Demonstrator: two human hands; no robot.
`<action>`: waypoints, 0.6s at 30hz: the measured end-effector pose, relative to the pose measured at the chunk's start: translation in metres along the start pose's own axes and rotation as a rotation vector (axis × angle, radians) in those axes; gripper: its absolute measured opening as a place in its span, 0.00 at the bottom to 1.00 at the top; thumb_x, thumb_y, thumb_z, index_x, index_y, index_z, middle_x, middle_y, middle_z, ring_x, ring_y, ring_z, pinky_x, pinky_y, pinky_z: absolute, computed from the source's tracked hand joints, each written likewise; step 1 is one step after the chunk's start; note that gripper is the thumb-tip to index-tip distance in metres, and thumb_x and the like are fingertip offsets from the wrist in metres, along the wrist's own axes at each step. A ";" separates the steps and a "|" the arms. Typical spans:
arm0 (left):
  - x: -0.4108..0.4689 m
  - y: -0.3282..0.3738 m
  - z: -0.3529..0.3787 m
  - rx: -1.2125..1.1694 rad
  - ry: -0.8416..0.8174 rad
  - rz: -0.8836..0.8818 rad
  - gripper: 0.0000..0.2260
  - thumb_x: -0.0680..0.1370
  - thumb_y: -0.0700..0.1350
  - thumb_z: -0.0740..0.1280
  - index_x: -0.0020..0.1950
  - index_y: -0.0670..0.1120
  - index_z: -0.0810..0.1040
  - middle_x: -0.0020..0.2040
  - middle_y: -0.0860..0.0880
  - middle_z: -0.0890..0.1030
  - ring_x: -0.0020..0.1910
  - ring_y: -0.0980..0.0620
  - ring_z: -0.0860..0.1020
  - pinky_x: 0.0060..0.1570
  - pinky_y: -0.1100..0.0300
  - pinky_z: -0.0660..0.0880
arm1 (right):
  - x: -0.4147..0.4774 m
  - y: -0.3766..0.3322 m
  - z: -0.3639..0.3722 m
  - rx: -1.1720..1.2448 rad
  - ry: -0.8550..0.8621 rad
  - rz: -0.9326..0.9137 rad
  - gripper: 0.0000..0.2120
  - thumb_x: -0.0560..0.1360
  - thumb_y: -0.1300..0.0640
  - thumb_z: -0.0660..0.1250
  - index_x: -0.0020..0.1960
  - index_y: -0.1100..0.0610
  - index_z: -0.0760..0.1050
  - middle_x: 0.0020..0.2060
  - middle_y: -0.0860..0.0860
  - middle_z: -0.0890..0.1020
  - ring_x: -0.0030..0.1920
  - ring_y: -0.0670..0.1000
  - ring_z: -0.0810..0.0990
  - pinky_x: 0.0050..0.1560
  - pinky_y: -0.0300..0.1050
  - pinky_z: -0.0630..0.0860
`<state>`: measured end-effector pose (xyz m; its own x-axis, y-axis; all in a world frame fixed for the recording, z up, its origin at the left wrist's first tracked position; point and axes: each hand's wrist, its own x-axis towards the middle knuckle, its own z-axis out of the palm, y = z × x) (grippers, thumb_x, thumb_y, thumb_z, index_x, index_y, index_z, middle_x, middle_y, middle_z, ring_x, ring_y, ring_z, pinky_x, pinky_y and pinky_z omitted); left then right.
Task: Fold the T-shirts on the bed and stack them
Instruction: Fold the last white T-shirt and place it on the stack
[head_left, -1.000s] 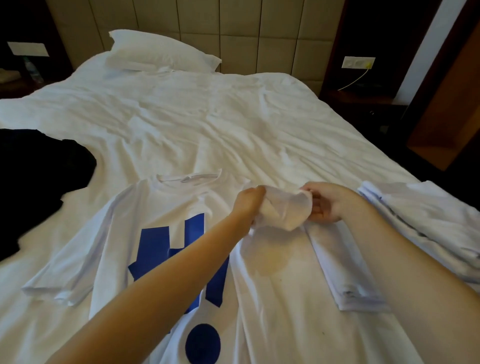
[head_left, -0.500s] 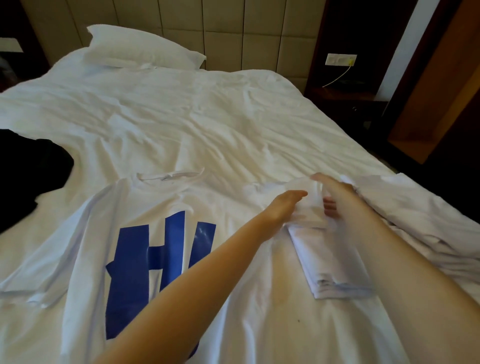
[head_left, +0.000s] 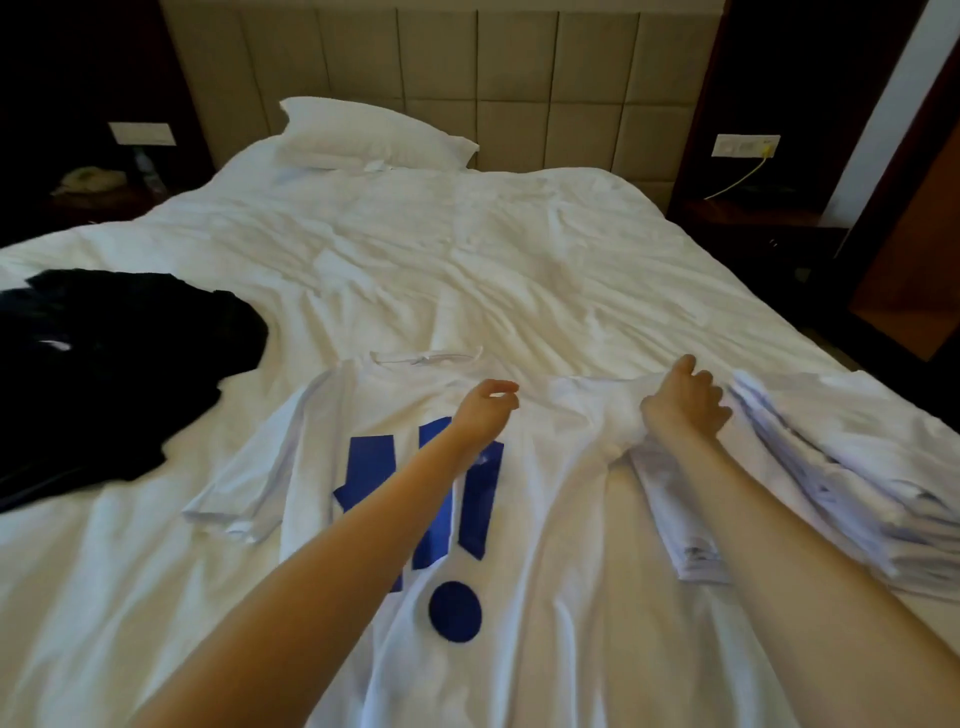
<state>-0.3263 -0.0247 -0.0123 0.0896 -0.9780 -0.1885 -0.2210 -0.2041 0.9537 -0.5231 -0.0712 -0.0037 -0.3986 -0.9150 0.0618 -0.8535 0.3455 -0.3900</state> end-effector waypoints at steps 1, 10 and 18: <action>-0.005 -0.002 -0.013 -0.009 0.036 -0.005 0.15 0.79 0.38 0.59 0.66 0.43 0.72 0.51 0.45 0.75 0.49 0.49 0.74 0.47 0.60 0.69 | -0.010 -0.012 0.003 -0.019 -0.022 -0.055 0.28 0.76 0.62 0.62 0.73 0.59 0.55 0.68 0.61 0.66 0.67 0.62 0.65 0.64 0.56 0.64; -0.057 -0.043 -0.128 0.301 0.380 -0.019 0.18 0.77 0.40 0.64 0.66 0.43 0.68 0.61 0.44 0.72 0.50 0.49 0.74 0.40 0.63 0.71 | -0.117 -0.101 0.048 0.108 -0.321 -0.467 0.18 0.76 0.62 0.61 0.65 0.58 0.65 0.61 0.57 0.71 0.60 0.59 0.72 0.56 0.50 0.71; -0.081 -0.099 -0.195 1.032 0.306 -0.211 0.30 0.73 0.47 0.70 0.71 0.45 0.61 0.65 0.45 0.71 0.62 0.45 0.72 0.58 0.55 0.69 | -0.174 -0.150 0.081 0.238 -0.546 -0.704 0.14 0.76 0.63 0.60 0.61 0.57 0.69 0.56 0.52 0.74 0.52 0.52 0.74 0.44 0.44 0.70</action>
<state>-0.1226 0.0834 -0.0458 0.4267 -0.8961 -0.1225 -0.8668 -0.4438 0.2272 -0.2990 0.0193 -0.0300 0.4513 -0.8902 -0.0618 -0.7233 -0.3244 -0.6096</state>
